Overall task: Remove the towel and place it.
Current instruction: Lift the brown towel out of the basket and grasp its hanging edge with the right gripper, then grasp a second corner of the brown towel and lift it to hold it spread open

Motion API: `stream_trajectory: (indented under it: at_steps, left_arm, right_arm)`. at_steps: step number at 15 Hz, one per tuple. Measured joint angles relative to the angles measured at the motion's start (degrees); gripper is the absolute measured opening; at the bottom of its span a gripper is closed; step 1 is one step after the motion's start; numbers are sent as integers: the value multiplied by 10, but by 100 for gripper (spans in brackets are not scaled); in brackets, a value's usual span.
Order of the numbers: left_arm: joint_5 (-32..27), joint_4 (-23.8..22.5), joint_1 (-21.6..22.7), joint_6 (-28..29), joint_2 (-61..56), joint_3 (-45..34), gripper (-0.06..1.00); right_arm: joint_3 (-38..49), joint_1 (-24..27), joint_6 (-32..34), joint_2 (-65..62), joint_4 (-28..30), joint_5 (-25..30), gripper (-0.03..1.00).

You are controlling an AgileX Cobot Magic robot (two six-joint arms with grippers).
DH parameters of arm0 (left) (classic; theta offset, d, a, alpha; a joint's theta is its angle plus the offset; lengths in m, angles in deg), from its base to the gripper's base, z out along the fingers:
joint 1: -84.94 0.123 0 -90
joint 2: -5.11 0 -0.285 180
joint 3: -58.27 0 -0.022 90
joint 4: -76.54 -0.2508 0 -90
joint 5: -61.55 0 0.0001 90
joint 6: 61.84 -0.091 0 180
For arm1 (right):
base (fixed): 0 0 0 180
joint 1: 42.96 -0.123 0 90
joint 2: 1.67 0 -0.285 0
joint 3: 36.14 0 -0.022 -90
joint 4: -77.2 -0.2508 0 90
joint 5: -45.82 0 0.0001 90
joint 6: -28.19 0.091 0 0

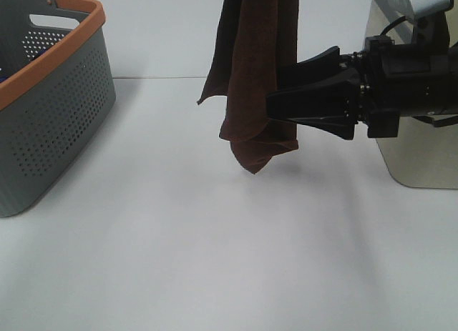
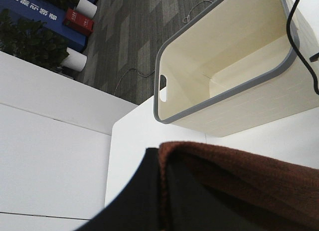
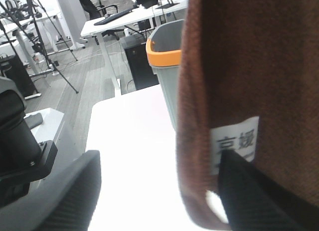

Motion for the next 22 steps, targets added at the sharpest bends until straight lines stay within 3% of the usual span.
stream_trajectory:
  at_steps: [10,15,22]
  left_arm:
    - [0,0,0,0,0,0,0]
    - [1,0,0,0,0,0,0]
    - [1,0,0,0,2,0,0]
  right_arm:
    - [-9,-13,-31,51,-34,-2,66]
    - [-15,-60,-54,51,-42,-77,59]
    - [-15,-60,-58,51,-42,-98,58]
